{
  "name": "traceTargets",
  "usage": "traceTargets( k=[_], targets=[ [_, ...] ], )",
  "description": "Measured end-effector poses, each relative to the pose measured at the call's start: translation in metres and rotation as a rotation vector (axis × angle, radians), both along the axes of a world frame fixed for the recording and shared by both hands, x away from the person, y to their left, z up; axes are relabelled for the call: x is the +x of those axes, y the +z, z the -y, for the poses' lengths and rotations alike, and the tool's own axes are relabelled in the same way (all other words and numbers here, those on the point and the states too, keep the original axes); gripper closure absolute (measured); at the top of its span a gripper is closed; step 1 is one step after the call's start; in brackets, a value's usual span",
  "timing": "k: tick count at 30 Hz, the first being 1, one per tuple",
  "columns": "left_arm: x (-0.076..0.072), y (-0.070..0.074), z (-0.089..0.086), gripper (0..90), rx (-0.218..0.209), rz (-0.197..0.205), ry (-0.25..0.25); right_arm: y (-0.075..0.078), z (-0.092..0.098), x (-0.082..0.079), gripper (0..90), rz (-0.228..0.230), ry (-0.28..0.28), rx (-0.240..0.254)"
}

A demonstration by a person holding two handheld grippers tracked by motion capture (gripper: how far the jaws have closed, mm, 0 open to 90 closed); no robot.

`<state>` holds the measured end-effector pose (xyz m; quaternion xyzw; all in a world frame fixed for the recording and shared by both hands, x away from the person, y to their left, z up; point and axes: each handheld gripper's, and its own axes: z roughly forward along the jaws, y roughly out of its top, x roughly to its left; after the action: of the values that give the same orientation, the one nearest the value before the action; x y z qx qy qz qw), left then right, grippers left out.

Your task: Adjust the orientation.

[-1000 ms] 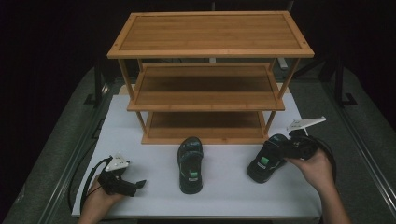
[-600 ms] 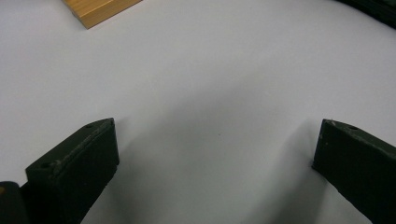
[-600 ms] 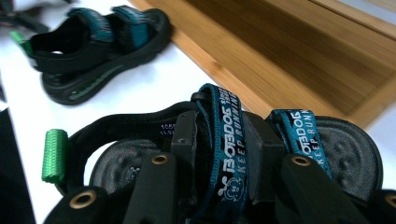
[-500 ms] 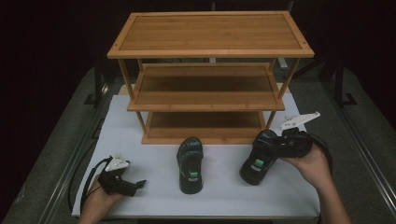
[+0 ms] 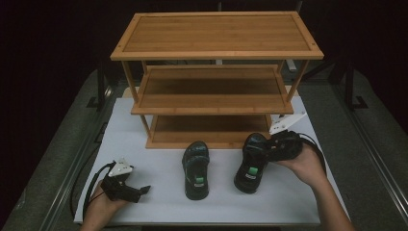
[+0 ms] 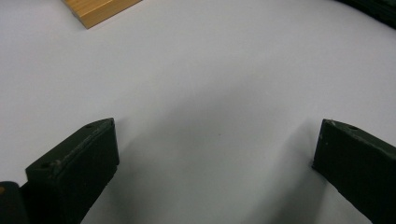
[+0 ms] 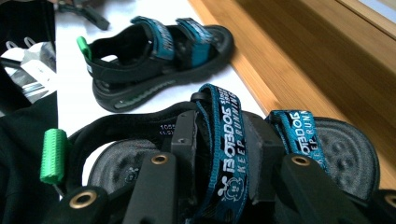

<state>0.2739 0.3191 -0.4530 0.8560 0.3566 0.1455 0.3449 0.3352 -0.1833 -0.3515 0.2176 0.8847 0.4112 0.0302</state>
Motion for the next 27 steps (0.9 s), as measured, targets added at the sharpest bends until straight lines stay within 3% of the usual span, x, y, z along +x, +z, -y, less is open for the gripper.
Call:
traceTargets(
  k=[5,27],
  targets=[
    [0.000,0.000,0.000,0.0,0.000,0.000,0.000,-0.002,-0.020,0.006,68.0,-0.003,0.079,-0.004],
    [0.000,0.000,0.000,0.0,0.001,0.004,0.001,-0.022,-0.076,0.028,67.9,-0.039,0.290,-0.041]
  ],
)
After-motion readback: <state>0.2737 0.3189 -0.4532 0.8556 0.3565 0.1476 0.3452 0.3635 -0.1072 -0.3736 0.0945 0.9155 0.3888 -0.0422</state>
